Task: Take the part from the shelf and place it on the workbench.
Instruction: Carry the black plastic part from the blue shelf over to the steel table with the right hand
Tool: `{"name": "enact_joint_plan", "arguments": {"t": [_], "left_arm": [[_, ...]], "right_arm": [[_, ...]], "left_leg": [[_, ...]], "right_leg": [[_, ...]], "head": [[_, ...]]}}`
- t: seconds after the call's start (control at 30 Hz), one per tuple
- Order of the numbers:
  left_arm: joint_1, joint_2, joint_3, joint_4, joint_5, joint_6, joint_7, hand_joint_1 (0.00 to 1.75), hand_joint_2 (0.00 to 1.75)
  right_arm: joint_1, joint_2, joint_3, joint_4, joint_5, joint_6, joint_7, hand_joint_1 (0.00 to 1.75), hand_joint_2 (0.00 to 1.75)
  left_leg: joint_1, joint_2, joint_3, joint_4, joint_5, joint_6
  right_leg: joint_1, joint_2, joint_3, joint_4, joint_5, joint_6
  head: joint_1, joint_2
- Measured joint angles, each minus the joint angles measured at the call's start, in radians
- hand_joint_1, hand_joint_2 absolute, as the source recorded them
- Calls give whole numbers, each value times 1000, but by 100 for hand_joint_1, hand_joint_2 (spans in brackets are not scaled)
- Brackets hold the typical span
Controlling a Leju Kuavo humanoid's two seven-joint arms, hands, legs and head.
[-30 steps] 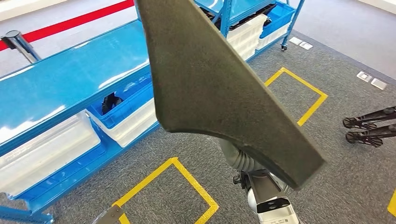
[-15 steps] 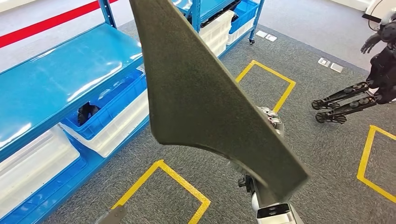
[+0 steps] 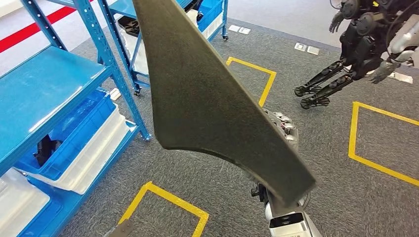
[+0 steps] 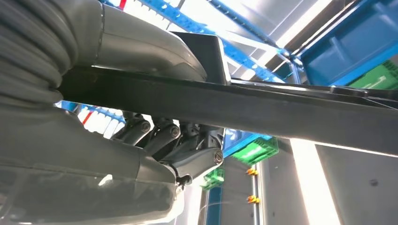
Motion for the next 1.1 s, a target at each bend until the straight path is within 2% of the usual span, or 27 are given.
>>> {"name": "enact_joint_plan", "arguments": {"t": [0.03, 0.07, 0.1, 0.17, 0.2, 0.23, 0.27, 0.33, 0.37, 0.4, 0.43, 0.47, 0.5, 0.53, 0.6, 0.67, 0.73, 0.77, 0.83, 0.87, 0.9, 0.93, 0.97, 1.0, 1.03, 1.07, 1.1], "left_arm": [[-1, -1, 0, 0, 0, 0, -4, 0, 175], [-1, -2, 0, 0, 1, 0, -7, 0, 175], [-2, -4, 0, 0, 3, 0, -10, 0, 175], [-2, -7, 0, 1, 8, 1, -13, 0, 175], [-3, -9, 1, 2, 11, 1, -14, 0, 175], [-3, -10, 1, 2, 12, 2, -15, 0, 175], [-4, -11, 2, 1, 13, 2, -16, 0, 175], [-6, -12, 3, 0, 12, 3, -15, 0, 175], [-4, -12, 3, 0, 11, 2, -14, 0, 175], [-3, -12, 4, 0, 9, 2, -12, 0, 175], [-1, -12, 4, 0, 7, 0, -9, 0, 175], [0, -12, 4, 0, 8, -3, -7, 0, 175], [0, -12, 4, 0, 13, -10, -5, 0, 175], [0, -12, 6, 0, 21, -18, -3, 0, 175], [0, -12, 12, 0, 42, -40, -2, 0, 175], [0, -13, 24, 0, 62, -57, -2, 0, 175], [-2, -16, 36, 0, 81, -68, -7, 0, 175], [-5, -19, 41, -1, 90, -71, -14, 0, 175], [-11, -22, 55, -2, 114, -79, -36, 0, 175], [-12, -23, 63, -2, 126, -85, -48, 0, 175], [-11, -24, 73, -2, 138, -91, -59, 0, 175], [-10, -24, 81, -1, 148, -97, -68, 0, 175], [-9, -24, 91, -1, 156, -102, -78, 0, 175], [-9, -23, 100, -1, 164, -107, -89, 0, 175], [-10, -23, 108, -1, 171, -112, -102, 0, 175], [-10, -22, 114, -1, 176, -115, -117, 0, 175], [-11, -22, 120, -1, 179, -115, -133, 0, 175]], "right_arm": [[2, 0, 0, 0, 0, -1, 0, 162, 175], [4, 0, 0, 0, 0, -2, 0, 162, 175], [4, 0, 0, 0, 0, -3, 0, 162, 175], [8, 1, -2, -2, 0, -5, -1, 162, 175], [11, 0, -4, -3, 0, -7, -2, 162, 175], [14, 0, -7, -5, 0, -10, -3, 162, 175], [16, 0, -9, -7, 0, -12, -4, 162, 175], [18, -1, -15, -13, -1, -16, -4, 162, 175], [18, -1, -17, -15, -2, -17, -4, 162, 175], [20, -1, -19, -17, -3, -18, -4, 162, 175], [23, -1, -22, -17, -4, -20, -4, 162, 175], [27, -2, -26, -17, -6, -22, -2, 162, 175], [31, -2, -30, -17, -8, -24, -1, 162, 175], [34, -2, -35, -18, -12, -27, 0, 162, 175], [36, -2, -44, -23, -18, -32, 1, 162, 175], [37, 0, -51, -29, -21, -36, 1, 162, 175], [41, 1, -59, -34, -23, -38, 2, 162, 175], [45, 1, -63, -37, -23, -39, 2, 162, 175], [50, 2, -69, -46, -25, -43, 2, 162, 175], [53, 2, -72, -49, -27, -45, 2, 162, 175], [55, 3, -74, -52, -29, -46, 2, 162, 175], [60, 4, -76, -52, -31, -47, 2, 162, 175], [65, 4, -78, -52, -32, -47, 2, 162, 175], [70, 4, -80, -53, -32, -46, 1, 162, 175], [75, 4, -81, -53, -32, -46, 0, 162, 175], [79, 4, -81, -53, -31, -46, -1, 162, 175], [81, 4, -81, -53, -31, -46, -3, 162, 175]], "left_leg": [[2, -6, 22, -61, 41, -1], [7, -23, 49, -129, 76, -2], [11, -49, 71, -185, 98, -3], [15, -85, 87, -229, 106, 0], [13, -86, 86, -230, 104, 6], [12, -73, 87, -229, 106, 13], [12, -61, 89, -231, 107, 20], [13, -33, 95, -236, 107, 32], [10, -18, 97, -237, 106, 36], [8, -3, 98, -237, 104, 39], [6, 12, 99, -237, 102, 40], [5, 27, 100, -237, 100, 41], [4, 40, 102, -237, 97, 41], [4, 53, 106, -237, 93, 41], [2, 74, 117, -238, 83, 36], [-2, 91, 126, -243, 76, 28], [-4, 108, 136, -252, 72, 19], [-2, 103, 142, -253, 68, 14], [0, 59, 136, -217, 43, 9], [1, 30, 115, -167, 19, 10], [0, 11, 82, -99, -11, 10], [-1, 4, 44, -30, -37, 10], [-2, 2, 11, 22, -50, 9], [-1, 2, -7, 39, -41, 9], [0, 1, -6, 15, -13, 8], [3, -5, 13, -43, 30, 7], [9, -24, 38, -112, 69, 3]], "right_leg": [[-2, 15, 2, 2, -1, 2], [-4, 29, 2, 6, -4, 6], [-4, 42, -1, 13, -7, 11], [-5, 64, -9, 20, -9, 23], [-5, 75, -13, 20, -7, 29], [-8, 84, -15, 16, -5, 33], [-7, 76, -18, 19, -6, 37], [-3, 26, -45, 72, -34, 42], [-2, -6, -74, 128, -60, 44], [-3, -26, -110, 195, -88, 45], [-4, -36, -143, 253, -107, 46], [-5, -41, -162, 284, -109, 46], [-5, -45, -161, 275, -93, 46], [-4, -50, -139, 230, -62, 45], [5, -85, -69, 94, -2, 39], [18, -112, -31, 19, 13, 32], [24, -100, -27, 10, 8, 26], [21, -90, -22, 4, 8, 23], [12, -73, -7, -6, 7, 11], [8, -64, 1, -8, 5, 5], [7, -54, 5, -9, 2, -1], [7, -41, 7, -9, 0, -4], [6, -28, 9, -8, -1, -5], [5, -14, 10, -8, -3, -5], [3, 1, 13, -6, -5, -2], [-1, 16, 15, -4, -8, 2], [-4, 29, 16, 1, -12, 8]], "head": [[-1, 0], [-3, 0], [-5, 0], [-7, 0], [-7, 0], [-5, 0], [-4, 0], [8, 0], [14, 0], [19, 0], [21, 0], [23, 0], [25, 0], [28, 0], [34, 0], [38, 0], [37, 0], [35, 0], [29, 0], [23, 0], [16, 0], [10, 0], [5, 0], [4, 0], [2, 0], [1, 0], [0, 0]]}}
